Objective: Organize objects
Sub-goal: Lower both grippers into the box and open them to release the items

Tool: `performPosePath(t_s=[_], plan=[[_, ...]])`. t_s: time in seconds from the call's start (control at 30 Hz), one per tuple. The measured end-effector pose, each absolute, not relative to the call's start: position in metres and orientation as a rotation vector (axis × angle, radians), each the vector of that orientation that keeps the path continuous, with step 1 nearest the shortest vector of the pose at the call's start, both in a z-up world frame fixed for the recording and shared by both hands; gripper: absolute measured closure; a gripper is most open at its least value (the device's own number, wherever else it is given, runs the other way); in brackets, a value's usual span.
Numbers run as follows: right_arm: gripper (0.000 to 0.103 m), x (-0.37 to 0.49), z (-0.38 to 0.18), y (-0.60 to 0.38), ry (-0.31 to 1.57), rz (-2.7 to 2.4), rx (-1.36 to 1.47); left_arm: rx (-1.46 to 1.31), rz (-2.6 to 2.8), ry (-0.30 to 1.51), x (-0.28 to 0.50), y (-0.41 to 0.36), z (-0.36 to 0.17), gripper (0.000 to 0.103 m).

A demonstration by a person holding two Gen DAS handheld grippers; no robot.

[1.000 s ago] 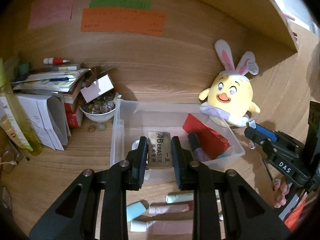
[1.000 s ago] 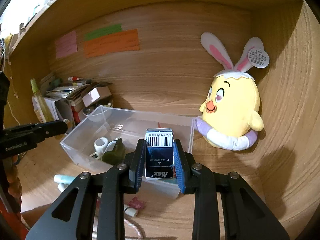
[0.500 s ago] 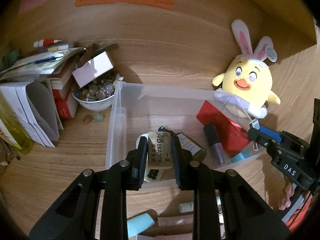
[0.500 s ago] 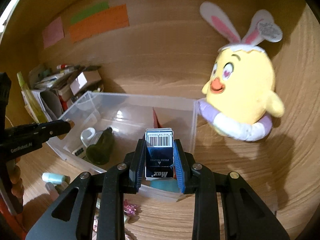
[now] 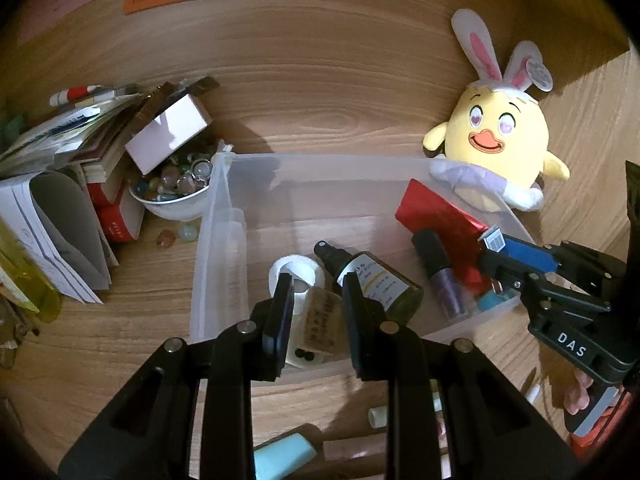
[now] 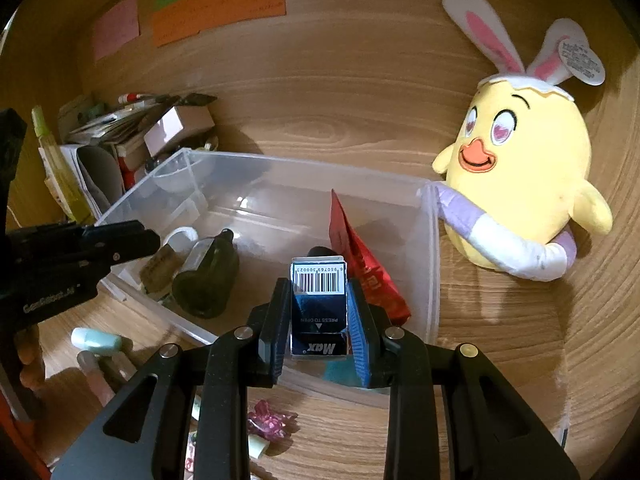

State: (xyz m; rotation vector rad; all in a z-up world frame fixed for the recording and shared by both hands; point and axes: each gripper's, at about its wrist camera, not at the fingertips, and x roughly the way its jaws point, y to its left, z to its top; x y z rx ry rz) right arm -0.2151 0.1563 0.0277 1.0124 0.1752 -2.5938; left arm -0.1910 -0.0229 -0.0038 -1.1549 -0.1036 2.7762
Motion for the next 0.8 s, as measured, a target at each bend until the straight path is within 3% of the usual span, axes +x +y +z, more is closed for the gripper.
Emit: performPosePath(t_s=[0.27,0.37,0.63,0.8], plan=[[0.055,-0.208,0.032,0.154,0.181,-2.61,0.986,-1.152,2.772,-0.116,-0.186,-0.024,-0.001,0.073],[0.053,-0.204,0.036,0.154,0.184,-2.614,0.972,-1.123,2.785,-0.117,-0.18,-0.023,0.005,0.067],[0.04,-0.187,0.047,0.155,0.187,-2.637,0.929,-1.033,2.82,-0.128,-0.157,-0.024,0.024,0.032],[0.034,-0.174,0.054,0.154,0.184,-2.641,0.904,-1.019,2.838,-0.158,-0.142,-0.033,0.031,0.021]])
